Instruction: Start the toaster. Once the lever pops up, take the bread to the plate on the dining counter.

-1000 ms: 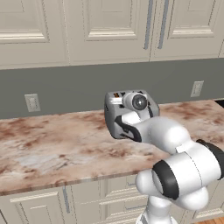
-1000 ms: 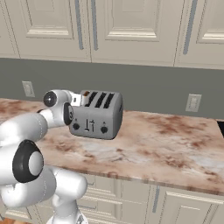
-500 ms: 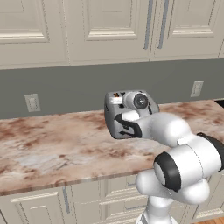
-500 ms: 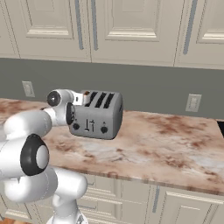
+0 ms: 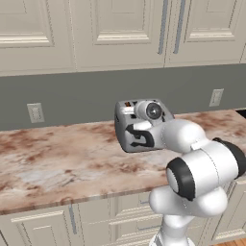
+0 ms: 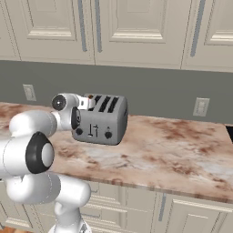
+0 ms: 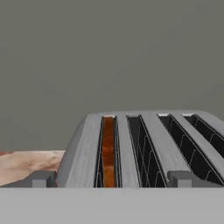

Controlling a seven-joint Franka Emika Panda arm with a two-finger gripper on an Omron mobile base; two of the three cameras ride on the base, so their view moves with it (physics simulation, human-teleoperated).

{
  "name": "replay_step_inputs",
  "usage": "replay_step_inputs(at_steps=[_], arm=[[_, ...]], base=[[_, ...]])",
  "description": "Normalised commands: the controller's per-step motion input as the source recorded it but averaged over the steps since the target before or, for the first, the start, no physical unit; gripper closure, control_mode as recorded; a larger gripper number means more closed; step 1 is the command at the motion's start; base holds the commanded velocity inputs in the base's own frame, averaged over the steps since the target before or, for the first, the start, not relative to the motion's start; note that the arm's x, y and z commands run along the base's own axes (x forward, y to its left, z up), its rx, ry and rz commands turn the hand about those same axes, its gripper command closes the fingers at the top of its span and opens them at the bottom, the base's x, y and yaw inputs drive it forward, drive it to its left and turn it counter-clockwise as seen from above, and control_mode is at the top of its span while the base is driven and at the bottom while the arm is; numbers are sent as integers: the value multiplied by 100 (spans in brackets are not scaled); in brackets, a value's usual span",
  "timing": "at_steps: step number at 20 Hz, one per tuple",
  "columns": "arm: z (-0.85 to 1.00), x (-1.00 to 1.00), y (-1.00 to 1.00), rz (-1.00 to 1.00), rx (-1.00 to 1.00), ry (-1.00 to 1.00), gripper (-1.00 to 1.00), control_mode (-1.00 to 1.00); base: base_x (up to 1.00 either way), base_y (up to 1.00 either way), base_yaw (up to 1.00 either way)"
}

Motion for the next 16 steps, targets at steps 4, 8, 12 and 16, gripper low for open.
replay_step_inputs(at_steps=[4, 8, 12, 16], arm=[[-7, 4, 0, 0, 0, 1, -100, -100], [-5, 2, 0, 0, 0, 1, -100, -100], [-1, 7, 3, 0, 0, 3, -100, -100], [0, 7, 5, 0, 0, 5, -100, -100]], base=[[0, 0, 0], [0, 0, 0], [0, 0, 0], [0, 0, 0]])
